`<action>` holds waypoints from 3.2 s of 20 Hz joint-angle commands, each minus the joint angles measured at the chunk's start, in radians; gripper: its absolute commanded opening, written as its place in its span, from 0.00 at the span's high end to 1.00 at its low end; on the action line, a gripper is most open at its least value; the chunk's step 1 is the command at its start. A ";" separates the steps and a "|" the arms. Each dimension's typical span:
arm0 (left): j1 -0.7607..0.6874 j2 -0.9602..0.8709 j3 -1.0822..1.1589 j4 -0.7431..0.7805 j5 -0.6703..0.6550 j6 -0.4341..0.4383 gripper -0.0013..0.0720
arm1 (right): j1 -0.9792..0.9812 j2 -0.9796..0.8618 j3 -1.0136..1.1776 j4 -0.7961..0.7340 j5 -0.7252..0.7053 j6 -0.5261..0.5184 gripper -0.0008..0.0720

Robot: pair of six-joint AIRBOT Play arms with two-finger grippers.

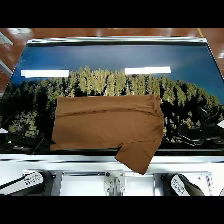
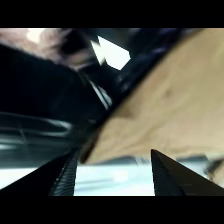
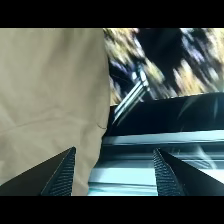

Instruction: Fold the shirts.

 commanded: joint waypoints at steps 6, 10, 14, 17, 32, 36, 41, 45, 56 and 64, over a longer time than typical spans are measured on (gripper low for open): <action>-0.002 -0.015 -0.026 -0.072 0.107 0.002 0.75 | -0.002 0.002 -0.003 0.005 0.033 -0.001 0.14; -0.002 -0.015 -0.026 -0.076 0.065 0.055 0.93 | -0.001 0.002 -0.009 -0.020 0.097 0.018 0.14; -0.002 -0.012 -0.026 -0.085 0.048 0.075 0.93 | 0.027 0.091 -0.139 0.099 0.167 0.021 0.14; -0.002 -0.012 -0.025 -0.152 0.039 0.121 0.93 | 0.042 0.159 -0.248 0.053 0.072 0.086 0.14; -0.002 -0.012 -0.021 -0.180 0.027 0.143 0.93 | 0.243 -0.105 -0.259 0.153 -0.142 0.185 0.15; -0.002 -0.012 -0.021 -0.180 0.023 0.145 0.93 | 0.320 -0.177 -0.259 0.173 -0.184 0.209 0.34; -0.002 0.015 0.050 -0.181 0.023 0.220 0.93 | 0.326 -0.082 -0.156 0.188 -0.122 0.179 0.92; -0.002 0.084 0.170 -0.296 0.016 0.298 0.94 | 0.327 -0.021 -0.028 0.243 -0.085 0.179 0.92; -0.186 -0.061 0.424 -0.311 0.208 0.107 0.94 | 0.327 -0.251 0.270 0.424 -0.325 0.149 0.92; -0.319 -0.335 0.694 -0.415 0.253 0.048 0.93 | 0.408 -0.612 0.631 0.426 -0.422 0.152 0.92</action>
